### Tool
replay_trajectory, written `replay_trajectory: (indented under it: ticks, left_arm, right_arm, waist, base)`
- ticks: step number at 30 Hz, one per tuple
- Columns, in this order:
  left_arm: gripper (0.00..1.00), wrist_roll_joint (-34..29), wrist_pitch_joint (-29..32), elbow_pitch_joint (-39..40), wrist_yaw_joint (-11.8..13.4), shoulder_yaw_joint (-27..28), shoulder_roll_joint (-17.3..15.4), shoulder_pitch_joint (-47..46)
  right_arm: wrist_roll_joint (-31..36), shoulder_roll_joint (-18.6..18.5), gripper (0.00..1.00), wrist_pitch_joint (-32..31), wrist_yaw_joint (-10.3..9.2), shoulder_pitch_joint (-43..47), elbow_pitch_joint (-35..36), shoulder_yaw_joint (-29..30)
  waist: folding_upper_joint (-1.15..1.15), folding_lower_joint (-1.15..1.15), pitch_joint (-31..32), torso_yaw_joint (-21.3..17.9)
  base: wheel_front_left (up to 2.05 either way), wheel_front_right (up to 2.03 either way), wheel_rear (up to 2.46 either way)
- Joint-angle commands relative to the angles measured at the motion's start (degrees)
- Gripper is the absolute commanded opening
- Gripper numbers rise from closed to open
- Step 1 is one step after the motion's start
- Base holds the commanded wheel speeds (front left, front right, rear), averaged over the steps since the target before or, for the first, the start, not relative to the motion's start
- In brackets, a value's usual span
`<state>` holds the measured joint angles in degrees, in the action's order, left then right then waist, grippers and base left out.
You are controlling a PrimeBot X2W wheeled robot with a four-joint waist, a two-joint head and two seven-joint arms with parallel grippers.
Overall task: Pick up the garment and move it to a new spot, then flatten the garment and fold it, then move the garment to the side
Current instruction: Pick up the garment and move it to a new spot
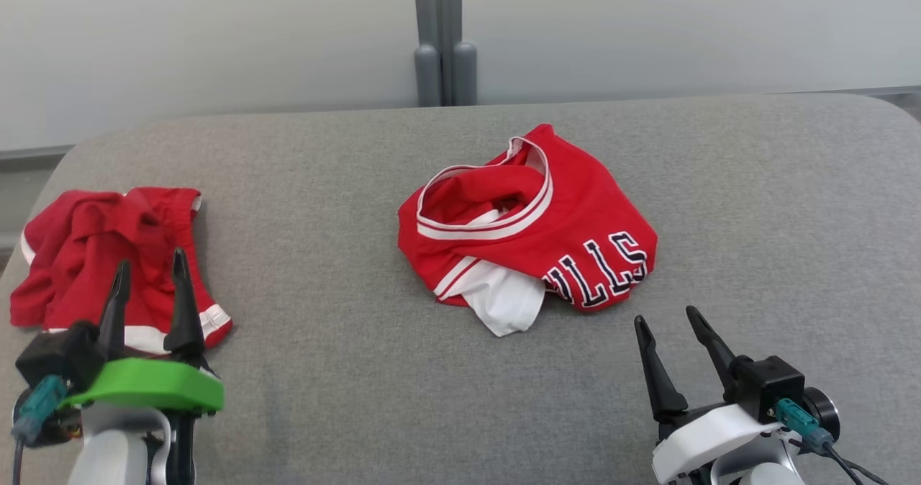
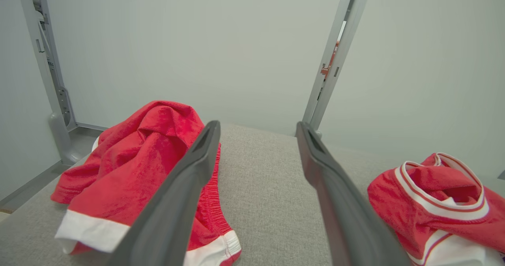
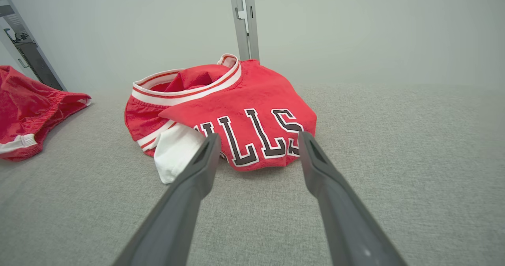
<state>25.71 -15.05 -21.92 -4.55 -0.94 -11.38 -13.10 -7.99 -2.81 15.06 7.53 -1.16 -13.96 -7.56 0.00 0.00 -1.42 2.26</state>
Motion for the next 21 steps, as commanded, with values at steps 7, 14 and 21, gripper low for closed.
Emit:
replay_trajectory:
  ticks: [7, 14, 21]
  left_arm:
    - [1.00, -2.5, -0.1, 11.6, -0.6, 4.9, 4.0, 13.8]
    - [1.00, -5.3, -0.1, 13.6, -1.9, 5.7, 7.4, 19.3]
    - [1.00, -7.0, -0.1, 14.0, -2.4, 6.0, 8.2, 21.8]
  right_arm:
    - [0.2, -0.2, 1.00, 0.2, -0.08, 0.0, 0.4, 1.8]
    - [-0.7, -0.2, 1.00, 0.2, -0.08, 1.6, 1.3, 3.1]
    - [-1.0, -0.1, 1.00, 0.2, -0.08, 2.1, -0.3, 1.6]
  waist:
    - [0.00, 0.00, 3.1, -8.4]
    - [0.00, 0.00, 3.5, -10.5]
    - [0.00, 0.00, 4.0, -10.5]
  base:
    - [0.00, 0.00, 0.00]
    - [0.00, 0.00, 0.00]
    - [0.00, 0.00, 0.00]
